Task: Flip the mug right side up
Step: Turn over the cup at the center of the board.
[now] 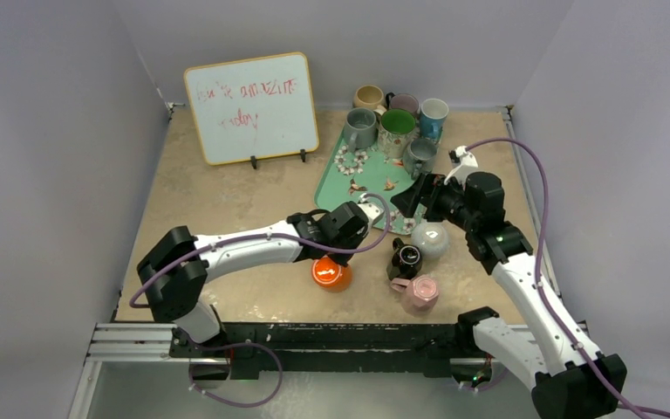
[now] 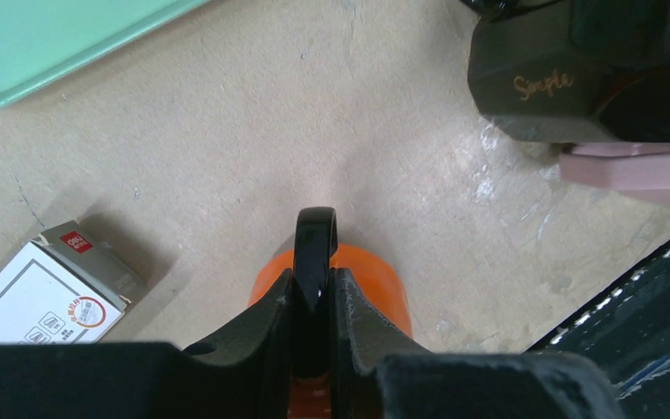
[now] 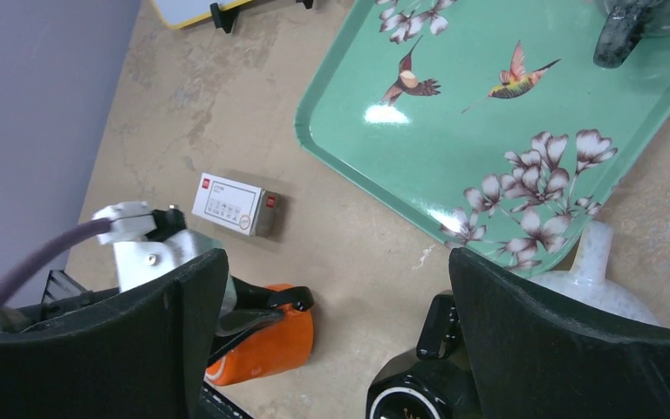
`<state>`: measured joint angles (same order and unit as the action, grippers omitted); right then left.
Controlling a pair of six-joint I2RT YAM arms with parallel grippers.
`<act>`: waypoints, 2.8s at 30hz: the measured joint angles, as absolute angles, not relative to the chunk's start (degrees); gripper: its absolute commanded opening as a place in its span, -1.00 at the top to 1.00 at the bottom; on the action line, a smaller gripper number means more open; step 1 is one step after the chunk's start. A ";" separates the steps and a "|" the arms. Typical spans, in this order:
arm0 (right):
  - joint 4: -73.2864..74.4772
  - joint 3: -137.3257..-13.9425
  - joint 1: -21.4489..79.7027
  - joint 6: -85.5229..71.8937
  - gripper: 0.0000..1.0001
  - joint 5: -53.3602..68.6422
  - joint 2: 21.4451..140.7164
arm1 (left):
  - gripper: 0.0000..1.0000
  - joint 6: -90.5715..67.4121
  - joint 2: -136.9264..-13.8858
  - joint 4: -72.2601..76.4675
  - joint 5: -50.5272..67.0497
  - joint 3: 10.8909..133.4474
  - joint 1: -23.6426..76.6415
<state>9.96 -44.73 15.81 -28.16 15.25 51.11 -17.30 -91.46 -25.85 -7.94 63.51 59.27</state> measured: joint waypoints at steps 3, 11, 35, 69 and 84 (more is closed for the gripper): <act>9.98 -44.64 15.81 -28.16 -0.96 15.62 50.50 | 1.00 -17.06 -92.40 -26.89 -7.75 63.81 59.27; 9.58 -44.49 15.81 -28.03 -0.94 15.90 49.76 | 1.00 -16.91 -92.05 -27.11 -8.38 63.86 59.27; -23.07 -32.14 15.84 -36.80 -0.20 42.72 52.62 | 1.00 -27.46 -63.55 -7.64 7.29 48.51 45.87; -41.36 -31.90 26.35 -45.04 0.40 52.47 60.95 | 1.00 -37.39 -57.32 23.11 21.43 36.73 45.76; -39.97 -34.72 27.79 -39.51 1.00 51.57 63.75 | -0.12 -34.63 -52.10 15.11 14.85 37.04 45.76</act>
